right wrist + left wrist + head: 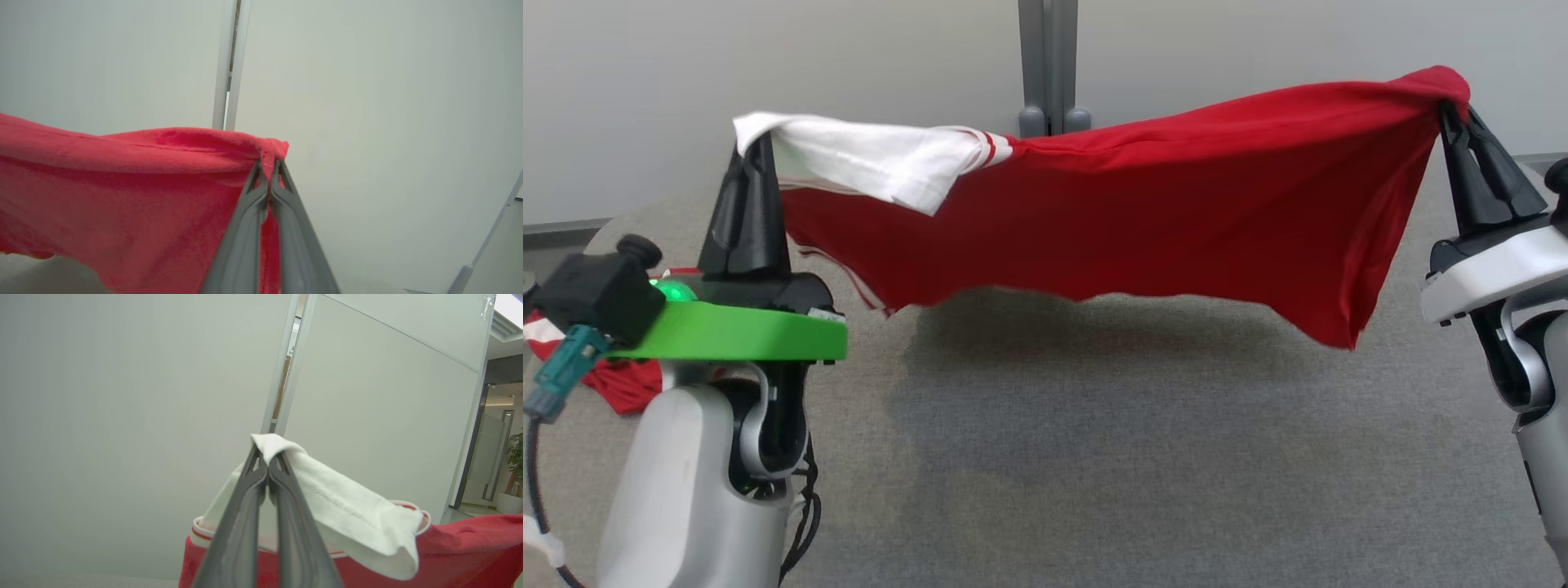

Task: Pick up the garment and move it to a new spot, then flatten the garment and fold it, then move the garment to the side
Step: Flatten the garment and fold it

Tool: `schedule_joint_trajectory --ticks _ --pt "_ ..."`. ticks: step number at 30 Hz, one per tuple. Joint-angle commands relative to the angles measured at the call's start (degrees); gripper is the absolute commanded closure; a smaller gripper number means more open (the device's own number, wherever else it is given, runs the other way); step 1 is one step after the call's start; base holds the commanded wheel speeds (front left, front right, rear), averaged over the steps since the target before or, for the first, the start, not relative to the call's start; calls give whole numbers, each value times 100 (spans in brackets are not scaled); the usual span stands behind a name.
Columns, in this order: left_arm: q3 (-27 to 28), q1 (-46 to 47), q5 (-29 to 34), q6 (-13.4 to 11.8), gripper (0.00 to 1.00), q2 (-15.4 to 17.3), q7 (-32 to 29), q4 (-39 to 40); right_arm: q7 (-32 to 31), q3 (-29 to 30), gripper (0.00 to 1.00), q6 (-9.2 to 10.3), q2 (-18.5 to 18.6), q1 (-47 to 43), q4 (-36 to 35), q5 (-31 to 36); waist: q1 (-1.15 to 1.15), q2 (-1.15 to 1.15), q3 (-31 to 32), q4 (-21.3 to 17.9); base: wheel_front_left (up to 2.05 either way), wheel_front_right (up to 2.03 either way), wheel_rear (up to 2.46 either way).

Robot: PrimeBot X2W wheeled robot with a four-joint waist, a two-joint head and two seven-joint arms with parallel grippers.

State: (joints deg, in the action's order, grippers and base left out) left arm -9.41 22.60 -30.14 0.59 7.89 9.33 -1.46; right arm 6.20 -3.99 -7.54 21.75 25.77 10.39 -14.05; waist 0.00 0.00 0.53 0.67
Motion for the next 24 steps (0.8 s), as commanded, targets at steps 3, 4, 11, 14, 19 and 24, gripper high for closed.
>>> schedule_joint_trajectory --ticks 3,4,11,14,19,24 --pt "121 164 -163 -186 100 3 -294 805 -285 190 100 11 -84 -232 -842 16 0 0 114 -136 0 0 0" --pt "146 185 -200 -234 100 5 -376 1012 -366 230 100 11 -111 -277 -1053 28 0 0 109 -143 0 0 0" --pt "242 229 -309 -550 100 142 -1028 2107 -1087 496 100 11 -441 -592 -2322 -97 0 0 -83 -190 0 0 0" --pt "274 361 -280 -600 100 233 -1190 2127 -1305 576 100 11 -494 -513 -2495 -105 0 0 -307 -197 0 0 0" --pt "277 964 -402 -496 100 365 -1475 1487 -1554 526 100 10 -525 49 -2300 -199 0 0 -961 -194 0 0 0" --pt "276 2119 -272 -252 100 618 -1514 222 -1543 230 100 11 -414 1388 -1344 -344 0 0 -1869 -263 0 0 0"
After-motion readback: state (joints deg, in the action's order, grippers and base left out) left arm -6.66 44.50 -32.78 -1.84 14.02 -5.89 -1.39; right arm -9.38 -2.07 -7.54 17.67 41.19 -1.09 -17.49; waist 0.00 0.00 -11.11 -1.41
